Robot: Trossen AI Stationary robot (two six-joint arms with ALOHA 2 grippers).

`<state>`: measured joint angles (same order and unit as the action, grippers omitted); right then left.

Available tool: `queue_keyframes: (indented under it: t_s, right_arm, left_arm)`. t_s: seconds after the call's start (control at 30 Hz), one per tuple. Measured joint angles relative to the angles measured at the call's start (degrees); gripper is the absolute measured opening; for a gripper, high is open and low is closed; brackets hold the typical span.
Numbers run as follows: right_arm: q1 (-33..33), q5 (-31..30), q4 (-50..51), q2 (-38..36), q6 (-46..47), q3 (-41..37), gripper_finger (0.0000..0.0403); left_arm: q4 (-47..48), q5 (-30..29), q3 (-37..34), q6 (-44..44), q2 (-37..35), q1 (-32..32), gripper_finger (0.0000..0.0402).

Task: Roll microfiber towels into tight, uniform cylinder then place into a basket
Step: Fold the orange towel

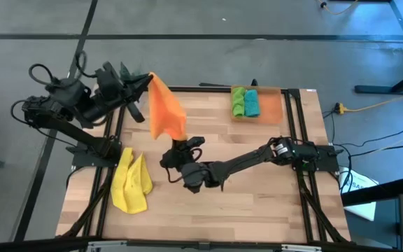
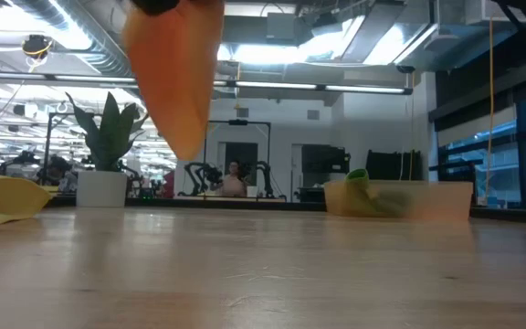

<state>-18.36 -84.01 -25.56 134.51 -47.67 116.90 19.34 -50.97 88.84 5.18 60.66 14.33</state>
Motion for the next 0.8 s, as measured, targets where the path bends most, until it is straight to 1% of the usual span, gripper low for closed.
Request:
queue_keyframes:
  t_s: [0.17, 0.27, 0.43, 0.6, 0.8]
  right_arm:
    - [-1.6, -2.5, 0.0, -2.6, -2.2, 0.0, 0.0004]
    - [-2.7, -4.5, 0.2, -4.1, -2.5, 0.0, 0.0004]
    - [-5.1, -6.0, 0.4, -6.8, -2.3, 0.0, 0.0002]
    - [-7.0, -6.1, 1.5, -9.0, -2.2, 0.0, 0.0002]
    - [-8.9, -6.0, 6.5, -11.3, -1.3, 0.0, 0.0001]
  left_arm:
    - [6.5, -0.5, 0.0, -4.6, 0.0, 0.0, 0.0]
    - [10.3, -0.4, 0.0, -6.8, 0.0, 0.0, 0.0]
    - [18.8, -0.4, 0.0, -11.9, 0.0, 0.0, 0.0]
    - [29.3, -0.3, 0.0, -19.1, 0.0, 0.0, 0.0]
    - [40.1, 2.4, 0.0, -28.3, 0.0, 0.0, 0.0]
